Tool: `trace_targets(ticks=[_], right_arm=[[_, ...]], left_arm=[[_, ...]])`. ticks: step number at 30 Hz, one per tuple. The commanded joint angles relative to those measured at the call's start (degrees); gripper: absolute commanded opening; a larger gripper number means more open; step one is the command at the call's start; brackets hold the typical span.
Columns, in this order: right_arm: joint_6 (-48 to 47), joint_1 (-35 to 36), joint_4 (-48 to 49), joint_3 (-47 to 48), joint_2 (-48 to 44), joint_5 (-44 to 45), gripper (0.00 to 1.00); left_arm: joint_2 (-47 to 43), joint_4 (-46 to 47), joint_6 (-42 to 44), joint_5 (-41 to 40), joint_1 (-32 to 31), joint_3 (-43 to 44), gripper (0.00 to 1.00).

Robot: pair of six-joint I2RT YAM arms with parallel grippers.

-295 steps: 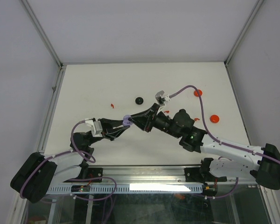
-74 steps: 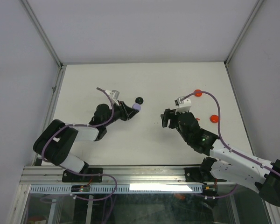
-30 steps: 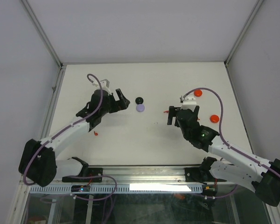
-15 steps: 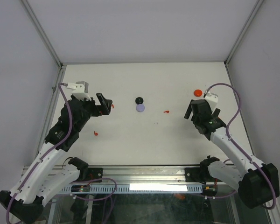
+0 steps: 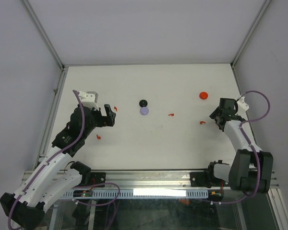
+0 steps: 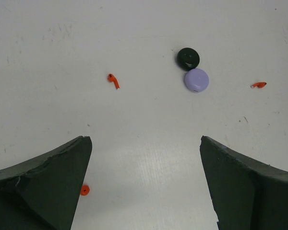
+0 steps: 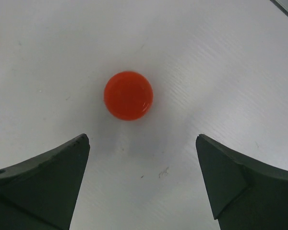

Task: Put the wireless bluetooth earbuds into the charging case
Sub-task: Pick up the charging case at the center of the board.

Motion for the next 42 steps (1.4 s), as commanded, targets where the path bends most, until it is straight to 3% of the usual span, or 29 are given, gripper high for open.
trace_targets(ticks=[1,7,16,22,29,33,42], right_arm=[[-0.9,-5.6,5.0,5.0,7.4,-6.5,0.95],[-1.7,-7.4,5.3,9.8,16.2,-10.4,0.87],[-2.4,-7.7,3.4,11.9,22.5,-9.7,0.77],[-2.8,-7.7,2.7,11.9,23.4,-8.7,0.64],[-3.4,-7.1,3.6,9.9,18.9,-9.2,0.5],[-3.9,-4.8,3.0,8.8,14.3,-8.5,0.49],[-4.2,9.4,7.2,3.5,-0.6,-12.1,0.48]], left_arm=[[-1.0,1.3,1.8,0.9,0.8,0.4,0.99],[-2.5,1.1,2.5,0.1,2.3,0.1,0.99],[-2.9,2.2,2.2,2.2,5.4,-0.4,0.99],[-3.6,3.1,1.8,3.4,7.3,-1.0,0.99],[-3.8,3.5,2.5,6.7,8.6,-1.0,0.99],[-4.0,3.7,3.5,10.3,8.7,-0.7,0.99],[-3.5,6.6,-0.6,20.1,8.8,-0.5,0.99]])
